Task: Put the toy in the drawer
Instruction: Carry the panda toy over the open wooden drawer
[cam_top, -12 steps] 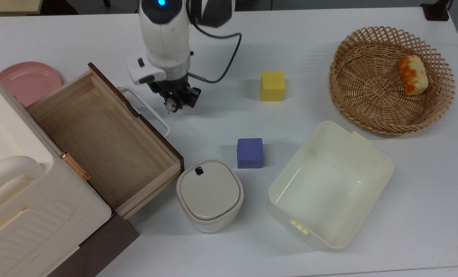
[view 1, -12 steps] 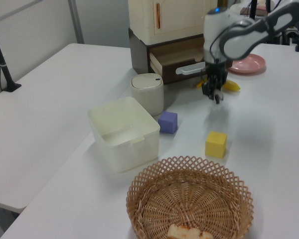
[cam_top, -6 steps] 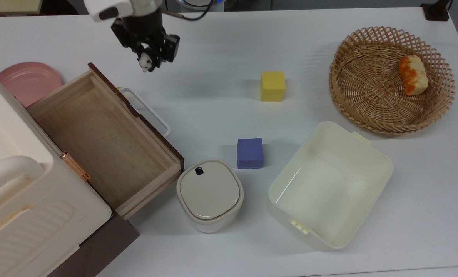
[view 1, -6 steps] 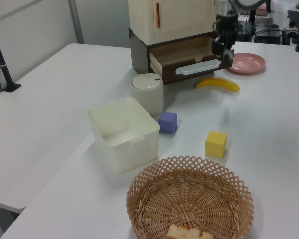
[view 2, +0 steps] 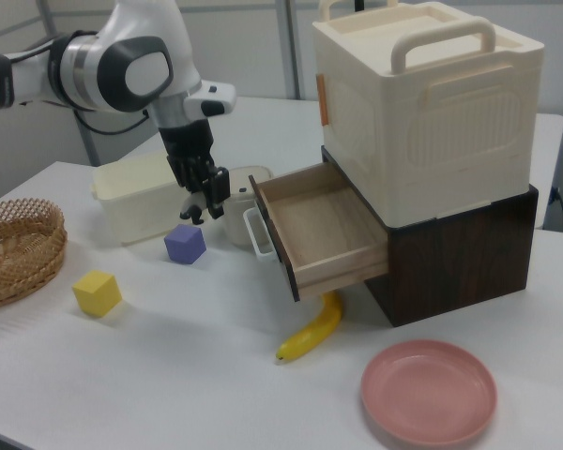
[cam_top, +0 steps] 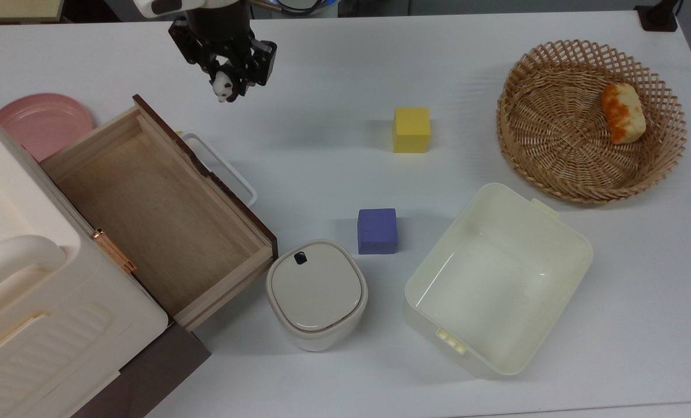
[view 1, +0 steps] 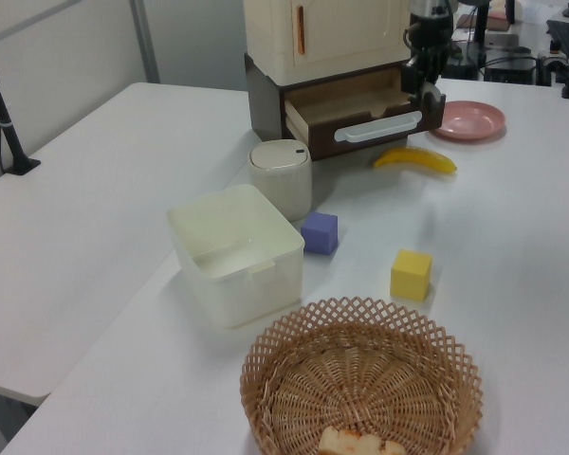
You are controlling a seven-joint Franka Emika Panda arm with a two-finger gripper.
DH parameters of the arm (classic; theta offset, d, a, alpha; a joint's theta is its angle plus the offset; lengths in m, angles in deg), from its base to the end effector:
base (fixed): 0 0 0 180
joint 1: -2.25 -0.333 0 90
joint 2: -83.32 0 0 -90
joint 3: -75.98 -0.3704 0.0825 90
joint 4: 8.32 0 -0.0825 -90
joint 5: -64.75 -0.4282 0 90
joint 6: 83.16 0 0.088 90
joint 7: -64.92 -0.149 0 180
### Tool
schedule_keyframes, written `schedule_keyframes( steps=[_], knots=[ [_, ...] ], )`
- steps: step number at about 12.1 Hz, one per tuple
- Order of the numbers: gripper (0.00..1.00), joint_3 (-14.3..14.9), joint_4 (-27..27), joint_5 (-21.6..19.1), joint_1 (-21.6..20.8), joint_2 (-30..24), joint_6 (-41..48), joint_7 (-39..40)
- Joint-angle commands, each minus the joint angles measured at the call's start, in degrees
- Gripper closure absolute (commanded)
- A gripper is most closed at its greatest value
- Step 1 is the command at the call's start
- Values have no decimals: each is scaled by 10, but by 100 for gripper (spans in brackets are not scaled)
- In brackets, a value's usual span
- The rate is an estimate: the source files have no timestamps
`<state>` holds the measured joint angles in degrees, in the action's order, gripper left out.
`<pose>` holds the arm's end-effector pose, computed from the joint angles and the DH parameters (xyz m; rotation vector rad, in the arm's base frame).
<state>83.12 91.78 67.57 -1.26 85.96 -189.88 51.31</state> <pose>0.6319 -0.0446 0.5431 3.0604 -0.4438 0.1147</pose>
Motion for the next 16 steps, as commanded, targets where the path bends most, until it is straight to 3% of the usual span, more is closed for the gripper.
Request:
schedule_keyframes(
  steps=[1,7,16],
  knots=[
    [65,6,-34,-1,-2,12,7,-29],
    [65,19,-117,0,12,84,-4,-39],
    [65,53,-167,-8,38,165,-138,-95]
  ],
)
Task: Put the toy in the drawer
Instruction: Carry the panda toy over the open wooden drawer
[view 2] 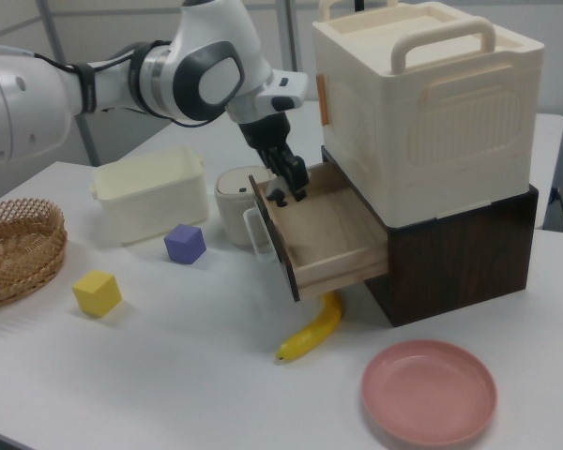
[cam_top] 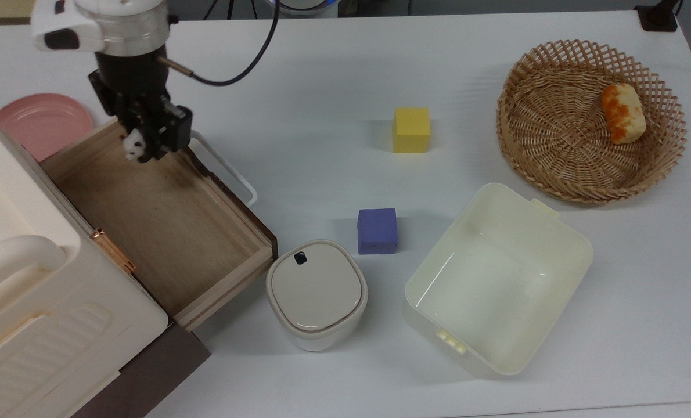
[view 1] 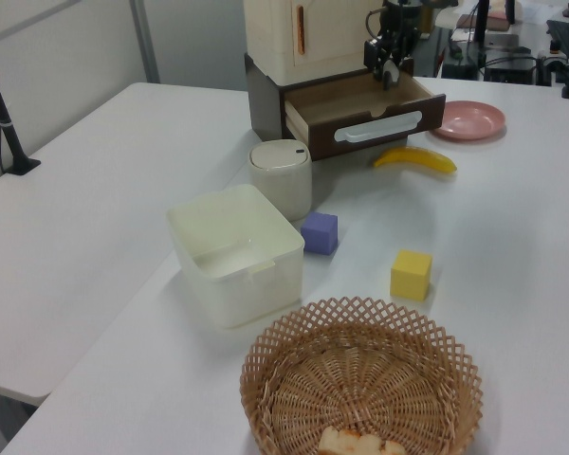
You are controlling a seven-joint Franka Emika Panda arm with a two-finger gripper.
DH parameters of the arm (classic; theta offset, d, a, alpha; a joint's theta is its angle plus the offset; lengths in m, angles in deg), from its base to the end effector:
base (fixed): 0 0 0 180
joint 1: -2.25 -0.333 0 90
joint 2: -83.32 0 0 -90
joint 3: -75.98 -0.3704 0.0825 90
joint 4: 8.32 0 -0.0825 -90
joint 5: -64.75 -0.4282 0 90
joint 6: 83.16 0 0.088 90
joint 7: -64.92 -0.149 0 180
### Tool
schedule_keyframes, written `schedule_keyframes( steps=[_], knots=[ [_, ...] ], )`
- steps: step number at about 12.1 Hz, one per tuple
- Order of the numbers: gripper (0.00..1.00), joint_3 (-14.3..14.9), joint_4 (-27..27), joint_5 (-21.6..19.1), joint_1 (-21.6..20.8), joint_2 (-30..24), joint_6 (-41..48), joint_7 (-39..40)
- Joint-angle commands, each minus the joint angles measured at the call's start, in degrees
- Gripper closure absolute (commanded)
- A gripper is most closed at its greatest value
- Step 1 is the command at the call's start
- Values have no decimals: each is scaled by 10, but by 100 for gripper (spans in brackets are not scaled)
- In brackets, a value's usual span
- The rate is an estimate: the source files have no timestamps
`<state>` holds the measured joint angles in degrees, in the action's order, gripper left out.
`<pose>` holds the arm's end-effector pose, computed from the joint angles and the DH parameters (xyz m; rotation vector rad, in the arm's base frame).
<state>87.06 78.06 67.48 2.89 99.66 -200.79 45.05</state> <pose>0.7286 -0.1387 0.5339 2.9331 -0.7803 0.4146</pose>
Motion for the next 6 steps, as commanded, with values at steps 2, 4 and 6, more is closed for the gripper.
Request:
schedule_keyframes(
  steps=[2,4,6],
  knots=[
    [65,14,-30,-3,-5,48,-43,-40],
    [65,14,-29,-1,-8,57,-44,-41],
    [65,12,-29,0,-11,76,-44,-40]
  ],
)
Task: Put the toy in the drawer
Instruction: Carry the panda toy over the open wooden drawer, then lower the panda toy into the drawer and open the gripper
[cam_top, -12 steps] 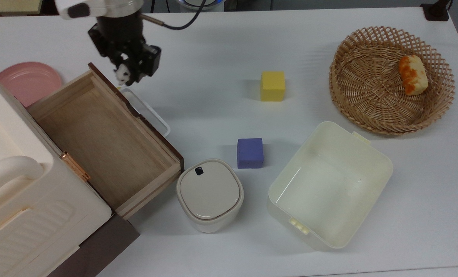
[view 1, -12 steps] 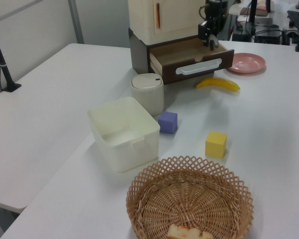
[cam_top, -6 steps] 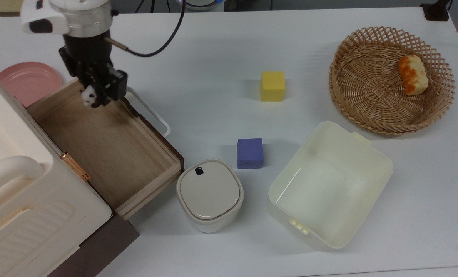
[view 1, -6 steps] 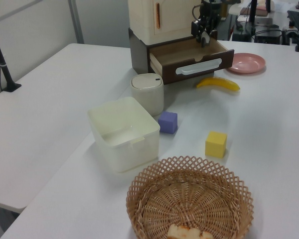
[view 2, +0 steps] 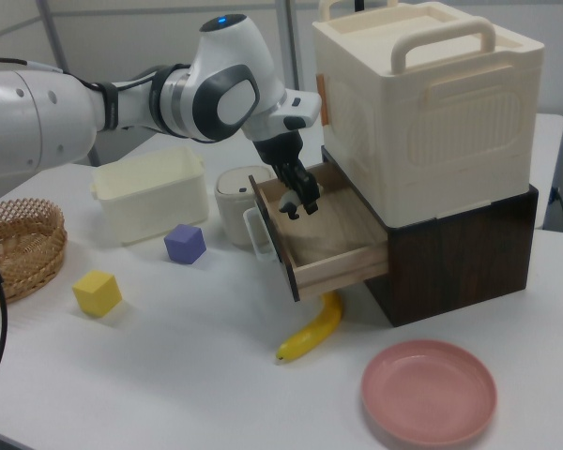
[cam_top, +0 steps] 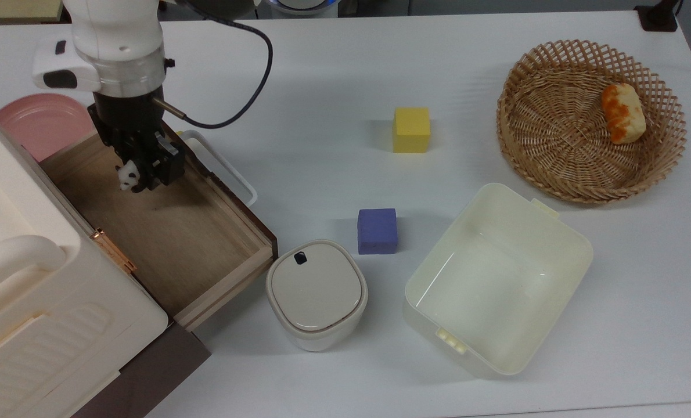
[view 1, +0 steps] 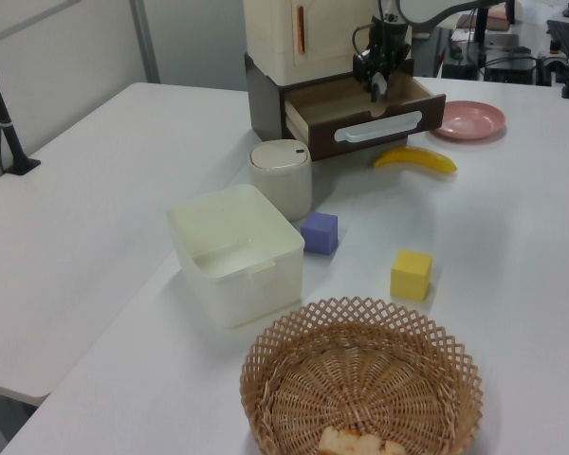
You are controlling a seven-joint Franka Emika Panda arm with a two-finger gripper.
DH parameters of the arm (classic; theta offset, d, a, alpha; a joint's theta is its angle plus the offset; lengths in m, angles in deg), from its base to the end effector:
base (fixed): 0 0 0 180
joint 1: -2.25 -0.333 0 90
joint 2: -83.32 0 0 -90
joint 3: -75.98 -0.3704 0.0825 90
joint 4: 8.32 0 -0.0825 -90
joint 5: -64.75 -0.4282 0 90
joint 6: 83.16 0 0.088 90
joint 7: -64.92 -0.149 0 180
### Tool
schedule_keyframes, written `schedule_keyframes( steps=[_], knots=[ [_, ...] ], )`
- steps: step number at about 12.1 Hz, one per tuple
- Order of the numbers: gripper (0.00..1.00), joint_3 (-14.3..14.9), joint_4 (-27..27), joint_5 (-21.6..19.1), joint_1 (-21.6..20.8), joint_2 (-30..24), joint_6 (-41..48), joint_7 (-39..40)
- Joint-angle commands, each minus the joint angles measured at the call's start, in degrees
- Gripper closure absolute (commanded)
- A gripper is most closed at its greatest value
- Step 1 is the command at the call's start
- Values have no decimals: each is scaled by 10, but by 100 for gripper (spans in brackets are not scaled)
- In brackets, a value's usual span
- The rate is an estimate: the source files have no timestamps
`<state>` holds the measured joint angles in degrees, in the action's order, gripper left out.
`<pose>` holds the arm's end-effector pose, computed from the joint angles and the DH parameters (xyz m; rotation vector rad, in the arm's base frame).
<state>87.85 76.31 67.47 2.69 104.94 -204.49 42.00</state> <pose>0.7561 -0.1455 0.4909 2.8980 -0.8509 0.4263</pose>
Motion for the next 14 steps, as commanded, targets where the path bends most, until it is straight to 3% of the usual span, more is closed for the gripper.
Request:
schedule_keyframes(
  steps=[1,6,7,11,14],
  knots=[
    [65,2,-10,0,-10,39,-22,-11],
    [65,-1,-10,0,-12,72,-45,-44],
    [57,-1,-10,1,-11,71,-45,-40],
    [0,-1,-10,1,-11,69,-44,-32],
    [0,3,-11,1,-11,58,-38,-30]
  ],
)
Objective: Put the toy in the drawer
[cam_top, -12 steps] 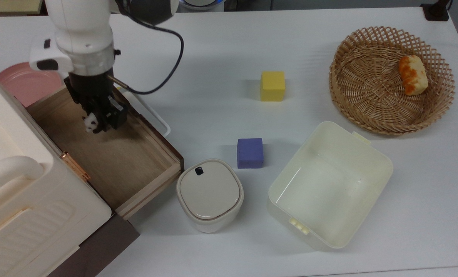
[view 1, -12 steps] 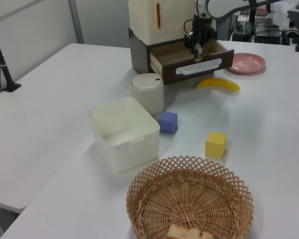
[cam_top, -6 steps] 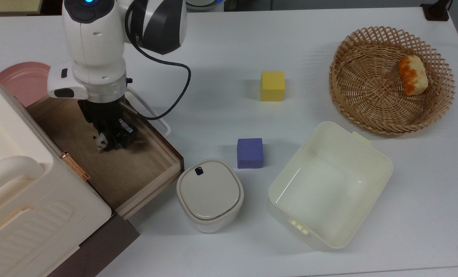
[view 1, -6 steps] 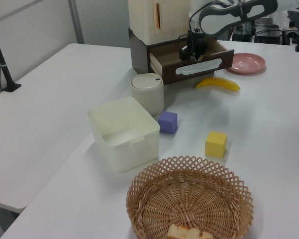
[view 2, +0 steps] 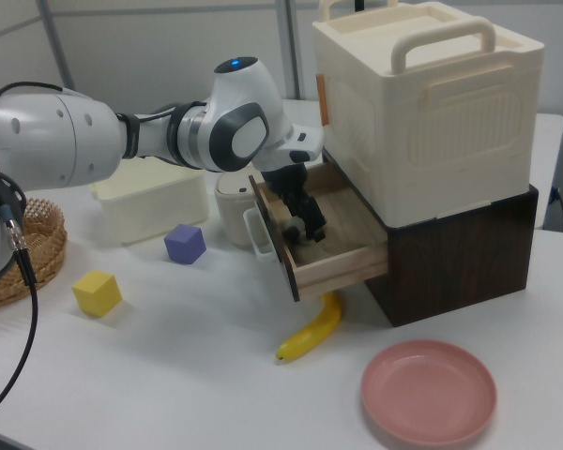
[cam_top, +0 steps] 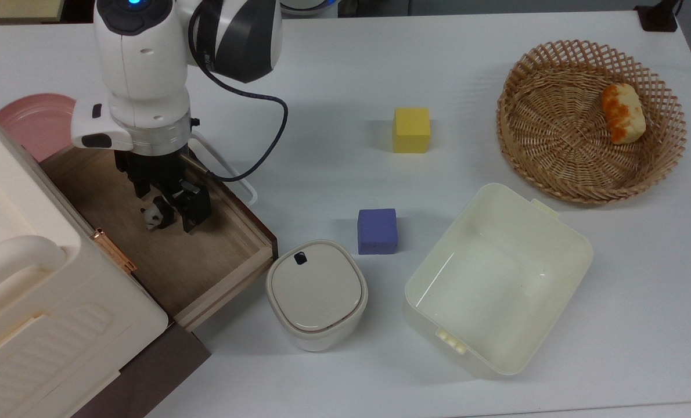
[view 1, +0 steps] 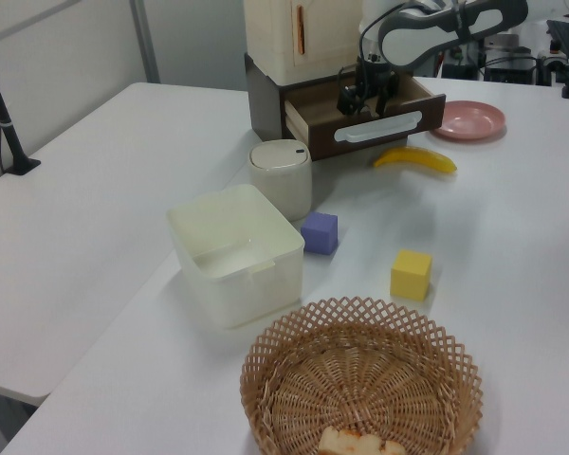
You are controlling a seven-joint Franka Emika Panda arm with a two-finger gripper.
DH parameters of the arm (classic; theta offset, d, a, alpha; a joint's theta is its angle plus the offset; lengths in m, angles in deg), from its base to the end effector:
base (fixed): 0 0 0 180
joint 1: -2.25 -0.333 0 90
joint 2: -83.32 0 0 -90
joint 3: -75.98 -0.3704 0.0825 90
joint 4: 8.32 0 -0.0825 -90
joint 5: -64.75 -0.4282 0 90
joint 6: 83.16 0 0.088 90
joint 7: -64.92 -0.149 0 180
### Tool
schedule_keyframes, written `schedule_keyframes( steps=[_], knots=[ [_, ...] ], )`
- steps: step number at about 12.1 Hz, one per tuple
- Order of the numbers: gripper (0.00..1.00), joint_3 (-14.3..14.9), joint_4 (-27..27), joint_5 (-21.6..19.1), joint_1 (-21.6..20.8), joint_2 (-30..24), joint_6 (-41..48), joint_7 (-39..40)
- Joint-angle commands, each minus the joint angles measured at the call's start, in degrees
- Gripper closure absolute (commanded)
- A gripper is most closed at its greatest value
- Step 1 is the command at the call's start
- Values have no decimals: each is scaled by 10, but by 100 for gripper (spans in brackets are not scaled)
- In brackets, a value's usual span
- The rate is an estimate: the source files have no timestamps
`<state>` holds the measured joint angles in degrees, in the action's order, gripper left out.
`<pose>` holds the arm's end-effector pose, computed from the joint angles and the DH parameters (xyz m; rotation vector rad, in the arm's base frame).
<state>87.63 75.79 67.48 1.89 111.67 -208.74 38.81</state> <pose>0.7835 -0.1325 0.4142 2.8826 -0.8827 0.3843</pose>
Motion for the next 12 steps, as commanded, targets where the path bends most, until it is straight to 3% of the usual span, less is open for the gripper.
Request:
schedule_keyframes(
  steps=[1,9,12],
  knots=[
    [0,6,-6,1,-3,-20,6,1],
    [0,-2,11,-1,3,-118,61,2],
    [0,-38,41,-2,-1,-152,136,81]
  ],
)
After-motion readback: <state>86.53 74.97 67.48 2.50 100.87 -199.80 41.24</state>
